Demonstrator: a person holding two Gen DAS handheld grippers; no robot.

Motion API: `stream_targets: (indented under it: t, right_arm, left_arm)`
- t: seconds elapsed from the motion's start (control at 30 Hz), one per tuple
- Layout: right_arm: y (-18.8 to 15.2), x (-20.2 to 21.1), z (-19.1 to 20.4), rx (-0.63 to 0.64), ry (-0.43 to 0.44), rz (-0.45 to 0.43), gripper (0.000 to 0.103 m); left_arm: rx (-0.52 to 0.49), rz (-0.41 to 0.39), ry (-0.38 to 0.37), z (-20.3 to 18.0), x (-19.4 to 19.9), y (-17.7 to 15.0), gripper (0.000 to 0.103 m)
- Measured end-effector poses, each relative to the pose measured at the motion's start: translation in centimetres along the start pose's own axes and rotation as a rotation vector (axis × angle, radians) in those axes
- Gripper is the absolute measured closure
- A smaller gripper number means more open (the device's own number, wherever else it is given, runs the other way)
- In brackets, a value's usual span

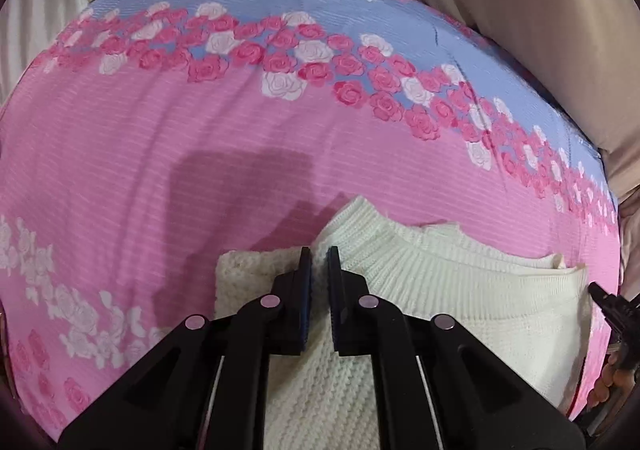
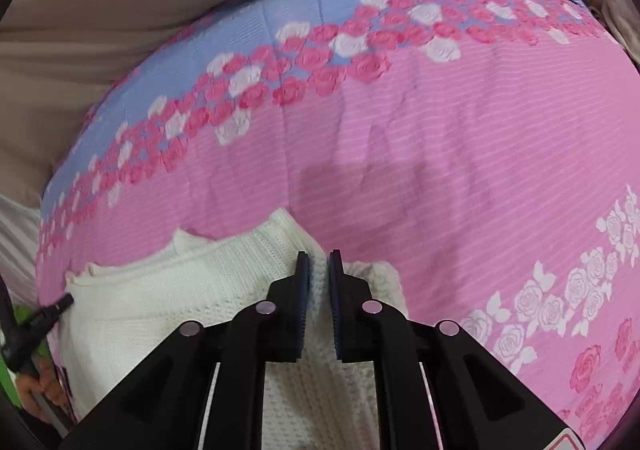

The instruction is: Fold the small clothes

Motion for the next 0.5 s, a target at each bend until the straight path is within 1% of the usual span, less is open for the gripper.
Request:
stream_targets:
  t: [0.03, 0.07, 0.1, 0.13, 0.17, 0.2, 0.23, 0.27, 0.3, 0.33, 0.4, 0.43, 0.47, 0.5]
  right_arm:
    - [0.4, 1.5, 0.2, -0.020, 0.023, -0.030, 0.086]
    - [0.5, 3.0, 0.5, -0.018, 0.037, -0.058, 0.084]
    - [0.3, 4.7, 0.9, -0.002, 0.042, -0.087, 0.084]
    - [-0.4, 6.8, 1.0, 0.021, 0.052, -0.118, 0.081]
    - [-1.5, 7.9, 1.2, 0.037, 0.070, -0.122, 0.081]
    - [-2.7, 8.8, 1.6, 0.054, 0.090, -0.115, 0.081]
    - [-5.0, 9.4, 2.3, 0.087, 0.108, -0.098, 0.082]
    - [-7.0, 9.4, 3.1, 0.117, 0.118, -0.076, 0.082]
    - [-9.1, 9.1, 4.0, 0.144, 0.126, -0.048, 0.082]
    - [-11.7, 8.3, 5.1, 0.170, 0.141, -0.006, 0.082]
    - [-16.1, 6.4, 7.2, 0.211, 0.175, 0.081, 0.082]
    - [-18.3, 5.1, 8.2, 0.253, 0.175, 0.124, 0.083]
    - [-19.9, 4.3, 8.9, 0.295, 0.167, 0.145, 0.083]
    - [-20.9, 3.4, 9.0, 0.360, 0.141, 0.144, 0.084]
  left_arm:
    - [-0.002, -0.014, 0.003, 0.0, 1.3, -0.2, 0.093]
    - [0.000, -0.034, -0.003, -0.1, 2.6, -0.5, 0.093]
    - [0.000, -0.051, -0.018, -0.3, 3.5, -0.8, 0.090]
    - [0.001, -0.075, -0.048, -1.1, 5.1, -1.6, 0.086]
    - [0.001, -0.086, -0.065, -1.8, 6.0, -2.3, 0.076]
    - [-0.005, -0.094, -0.075, -2.7, 6.7, -3.3, 0.072]
    - [-0.017, -0.094, -0.084, -3.8, 7.1, -4.5, 0.072]
    - [-0.037, -0.076, -0.096, -5.6, 6.9, -6.4, 0.072]
    - [-0.044, -0.059, -0.102, -6.5, 6.2, -7.4, 0.072]
    - [-0.053, -0.032, -0.114, -7.6, 5.5, -8.8, 0.072]
    - [-0.065, 0.060, -0.152, -9.4, 3.1, -11.9, 0.071]
    - [-0.074, 0.039, -0.145, -9.5, 3.1, -12.3, 0.071]
    - [-0.113, -0.011, -0.119, -9.5, 3.5, -12.2, 0.069]
    - [-0.146, -0.012, -0.104, -9.4, 3.6, -12.3, 0.069]
Point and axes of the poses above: each gripper's, at about its wrist camera, not at the fingertips, and x roughly against the way its jaws point, z to its left, y to its top, the point moved 10 cm from there along -x, roughly the way its jaws point, and after that the axes turned 13 degrees about -x, right-handed, at the moved point
